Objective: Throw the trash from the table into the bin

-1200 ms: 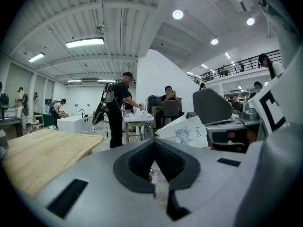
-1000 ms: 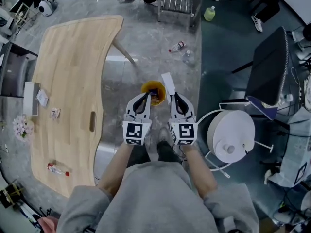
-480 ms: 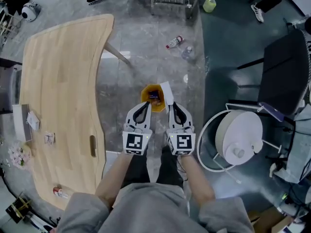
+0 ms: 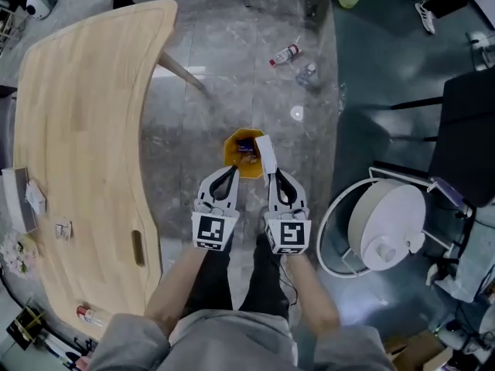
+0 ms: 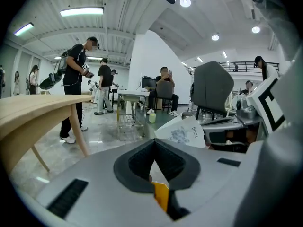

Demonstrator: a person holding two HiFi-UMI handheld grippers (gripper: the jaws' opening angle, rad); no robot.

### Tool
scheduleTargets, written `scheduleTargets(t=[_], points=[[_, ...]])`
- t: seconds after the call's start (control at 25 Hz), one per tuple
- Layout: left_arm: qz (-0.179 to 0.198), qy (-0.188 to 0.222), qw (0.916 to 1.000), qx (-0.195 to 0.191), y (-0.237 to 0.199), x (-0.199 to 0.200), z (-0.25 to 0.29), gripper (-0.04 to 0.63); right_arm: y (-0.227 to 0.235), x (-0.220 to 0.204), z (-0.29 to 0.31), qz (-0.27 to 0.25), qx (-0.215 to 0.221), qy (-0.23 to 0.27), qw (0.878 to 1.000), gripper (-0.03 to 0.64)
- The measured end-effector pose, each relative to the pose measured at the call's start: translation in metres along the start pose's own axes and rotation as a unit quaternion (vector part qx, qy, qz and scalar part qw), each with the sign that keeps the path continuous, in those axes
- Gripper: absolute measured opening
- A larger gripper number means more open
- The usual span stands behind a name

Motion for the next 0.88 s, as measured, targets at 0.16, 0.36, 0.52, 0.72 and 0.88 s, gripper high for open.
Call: scheduleTargets(t=[0.16,0.36,0.52,0.72,0.88], points=[[-0.004,-0.007,1.0000,0.001,-0.005,-0.021,0.007,0.005,-0.006,-0.035,0.016,-0.005,0.009,-0.024,1.000,0.009],[-0.008,-0.016,0.9998,0.001,-0.015,-0.054,0.018,0.005,-0.019,-0.099,0.049,-0.002,0.026,-0.066,0.998,0.009],[-0.012,-0.023,0.9997,0.002,-0.025,-0.082,0.030,0.005,-0.026,-0.148,0.073,0.010,0.033,-0.087,0.996,0.009],[-0.014,-0.032,0.9994,0.001,-0.035,-0.109,0.037,0.005,-0.034,-0.209,0.100,0.026,0.032,-0.122,0.992,0.009],[-0.017,-0.047,0.9987,-0.002,-0.039,-0.128,0.037,0.005,-0.038,-0.252,0.118,0.039,0.035,-0.157,0.986,0.009]])
Point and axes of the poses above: the fingertips, and each gripper's own axes: z forward along the fingers, y to its right, x out of its top, the point moved 2 cm from there along -z, backward along the fingers, and after that the axes turned 8 degrees about -z, right-handed, at the moved point
